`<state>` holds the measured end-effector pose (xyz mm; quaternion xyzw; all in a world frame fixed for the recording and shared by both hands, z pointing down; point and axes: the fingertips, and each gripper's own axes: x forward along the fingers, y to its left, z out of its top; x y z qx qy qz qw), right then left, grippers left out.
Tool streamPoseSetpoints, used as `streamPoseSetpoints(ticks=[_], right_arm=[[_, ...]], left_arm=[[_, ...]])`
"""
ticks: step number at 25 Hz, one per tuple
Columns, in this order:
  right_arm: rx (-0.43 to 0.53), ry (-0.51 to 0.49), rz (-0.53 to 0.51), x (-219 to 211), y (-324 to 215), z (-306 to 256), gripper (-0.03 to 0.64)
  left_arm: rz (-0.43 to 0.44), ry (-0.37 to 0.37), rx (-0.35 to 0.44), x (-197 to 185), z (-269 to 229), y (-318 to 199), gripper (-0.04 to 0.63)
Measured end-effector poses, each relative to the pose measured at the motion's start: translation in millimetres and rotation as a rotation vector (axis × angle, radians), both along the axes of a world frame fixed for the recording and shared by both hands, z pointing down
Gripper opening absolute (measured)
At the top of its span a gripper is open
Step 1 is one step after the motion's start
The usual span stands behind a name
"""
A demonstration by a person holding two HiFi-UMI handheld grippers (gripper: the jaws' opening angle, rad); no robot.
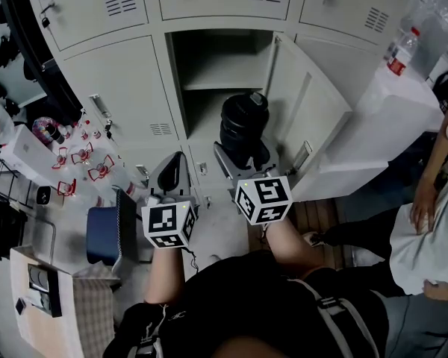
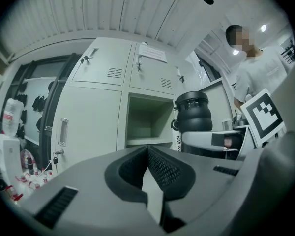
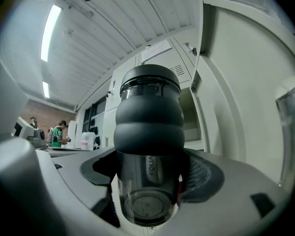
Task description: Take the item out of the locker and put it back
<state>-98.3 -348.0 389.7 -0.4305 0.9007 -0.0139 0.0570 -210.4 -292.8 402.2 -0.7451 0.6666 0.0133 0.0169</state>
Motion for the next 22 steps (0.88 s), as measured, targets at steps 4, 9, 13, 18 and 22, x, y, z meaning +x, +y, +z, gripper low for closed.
streamPoseSetpoints(ticks=[4,9,13,18,22], right_arm=[[0.006,-0.002,0.009,-3,0,-2,0.393],[0.0,0.005,0.026,-9,-13,-5,0.393],[-0.032,-0.024,0.027,-18,-36,-8,0.394],[-0.133,-0.135,0.007,-28,-72,-15,0.394],[-0.209,-0.21,-0.006,-36,-100,-24,0.393]], left_arm=[[0.01,-0.003,0.016,-3,-5,0,0.012],[0.024,-0.007,0.035,-5,-12,-3,0.012],[0.031,-0.015,0.046,-9,-16,-7,0.012],[0.039,-0.025,0.068,-17,-22,-13,0.012],[0.041,-0.034,0.076,-27,-25,-19,0.012]])
